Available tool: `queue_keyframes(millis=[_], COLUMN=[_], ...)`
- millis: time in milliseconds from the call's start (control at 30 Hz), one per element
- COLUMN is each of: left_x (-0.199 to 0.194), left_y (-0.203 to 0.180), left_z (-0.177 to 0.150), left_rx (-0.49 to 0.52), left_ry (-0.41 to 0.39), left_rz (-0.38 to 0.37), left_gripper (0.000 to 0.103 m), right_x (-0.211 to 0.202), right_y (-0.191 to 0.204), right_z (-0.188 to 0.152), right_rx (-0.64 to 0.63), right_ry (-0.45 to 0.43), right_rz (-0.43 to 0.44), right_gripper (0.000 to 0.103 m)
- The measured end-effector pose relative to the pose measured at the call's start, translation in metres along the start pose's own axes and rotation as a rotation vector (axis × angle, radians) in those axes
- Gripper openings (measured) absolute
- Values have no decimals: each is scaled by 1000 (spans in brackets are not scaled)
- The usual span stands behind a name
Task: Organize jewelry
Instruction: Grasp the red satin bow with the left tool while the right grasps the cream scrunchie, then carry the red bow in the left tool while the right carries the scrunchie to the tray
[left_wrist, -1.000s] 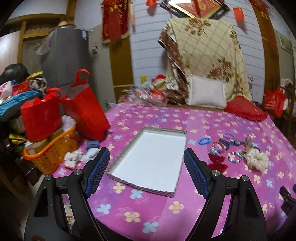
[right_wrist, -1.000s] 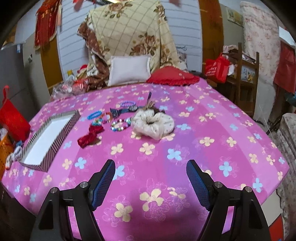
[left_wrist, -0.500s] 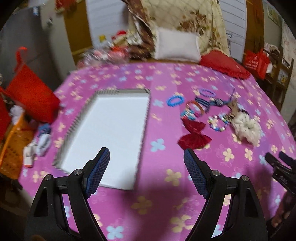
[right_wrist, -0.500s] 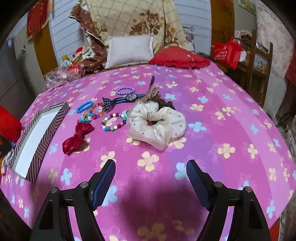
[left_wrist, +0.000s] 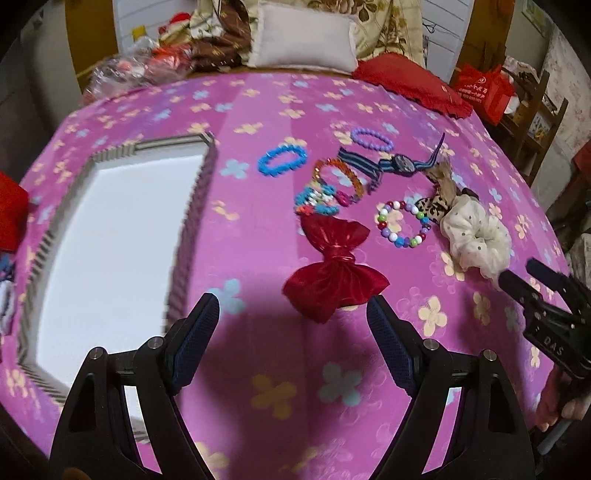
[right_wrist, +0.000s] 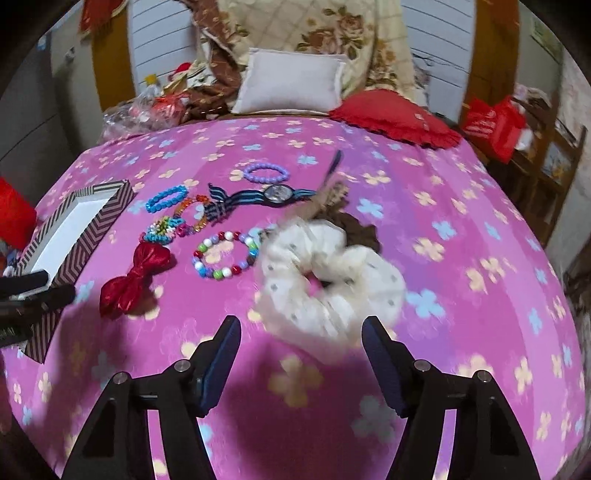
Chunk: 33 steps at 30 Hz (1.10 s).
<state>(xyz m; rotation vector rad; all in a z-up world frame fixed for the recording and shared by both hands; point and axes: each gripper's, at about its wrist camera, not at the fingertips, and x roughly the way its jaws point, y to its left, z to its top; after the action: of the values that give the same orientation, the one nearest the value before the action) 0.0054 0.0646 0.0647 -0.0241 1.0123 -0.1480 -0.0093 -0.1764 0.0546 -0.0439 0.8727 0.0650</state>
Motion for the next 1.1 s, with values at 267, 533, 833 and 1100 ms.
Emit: queue_keyframes(millis=[267,533,833,1100], left_x=[46,73,41,-37], left_y=[-9,-19,-23,-3], left_z=[10,17,11,-2], left_rx=[45,63,58,-2], left_ry=[48,67,24,-76], left_rz=[-47,-53,-52,-98], left_gripper=[82,53,11,11], right_x=[46,59,28,-32], right_y=[11,11,0,5], right_z=[9,7,7,5], right_rx=[-46,-27,60,103], right_ry=[48,60,35,-21], right_rz=[-16,-42,15,94], right_gripper=[66,47,14,14])
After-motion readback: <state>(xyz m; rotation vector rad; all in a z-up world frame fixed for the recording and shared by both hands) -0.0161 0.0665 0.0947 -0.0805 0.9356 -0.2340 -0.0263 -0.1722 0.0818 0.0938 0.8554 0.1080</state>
